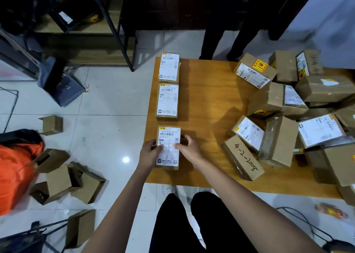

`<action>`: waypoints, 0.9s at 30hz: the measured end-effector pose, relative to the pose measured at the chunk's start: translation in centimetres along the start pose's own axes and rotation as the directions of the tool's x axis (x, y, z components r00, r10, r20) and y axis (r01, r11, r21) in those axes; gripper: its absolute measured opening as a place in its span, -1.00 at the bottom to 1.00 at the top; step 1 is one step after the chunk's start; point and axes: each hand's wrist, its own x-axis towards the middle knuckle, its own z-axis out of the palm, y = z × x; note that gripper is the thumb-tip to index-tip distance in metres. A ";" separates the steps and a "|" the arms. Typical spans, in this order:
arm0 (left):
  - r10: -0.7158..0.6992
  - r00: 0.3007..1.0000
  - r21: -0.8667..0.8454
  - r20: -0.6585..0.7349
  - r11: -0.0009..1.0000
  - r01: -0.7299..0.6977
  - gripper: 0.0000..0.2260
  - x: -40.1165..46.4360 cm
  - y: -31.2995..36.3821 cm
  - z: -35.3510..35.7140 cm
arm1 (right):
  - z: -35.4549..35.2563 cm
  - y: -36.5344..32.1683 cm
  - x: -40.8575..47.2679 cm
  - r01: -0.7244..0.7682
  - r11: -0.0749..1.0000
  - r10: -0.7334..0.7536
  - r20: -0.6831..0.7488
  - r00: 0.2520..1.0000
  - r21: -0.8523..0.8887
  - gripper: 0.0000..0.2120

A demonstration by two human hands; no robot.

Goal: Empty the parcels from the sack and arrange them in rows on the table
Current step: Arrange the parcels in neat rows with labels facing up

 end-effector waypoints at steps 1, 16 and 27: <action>0.017 1.000 0.016 0.009 1.000 -0.017 -0.80 0.3 0.1 -0.1 | 0.3 -0.1 0.2 -0.003 1.000 0.003 -0.024 1.000 0.003 -0.35; 0.095 0.996 0.120 -0.002 0.988 -0.094 -0.75 2.6 1.7 -1.0 | 2.0 -2.2 1.6 0.041 0.996 -0.050 -0.118 0.992 -0.081 -0.42; 0.397 0.895 0.329 -0.203 0.889 -0.319 -0.70 2.1 2.9 -0.4 | -1.5 -2.3 -0.1 0.136 0.939 -0.204 -0.194 0.960 -0.317 -0.51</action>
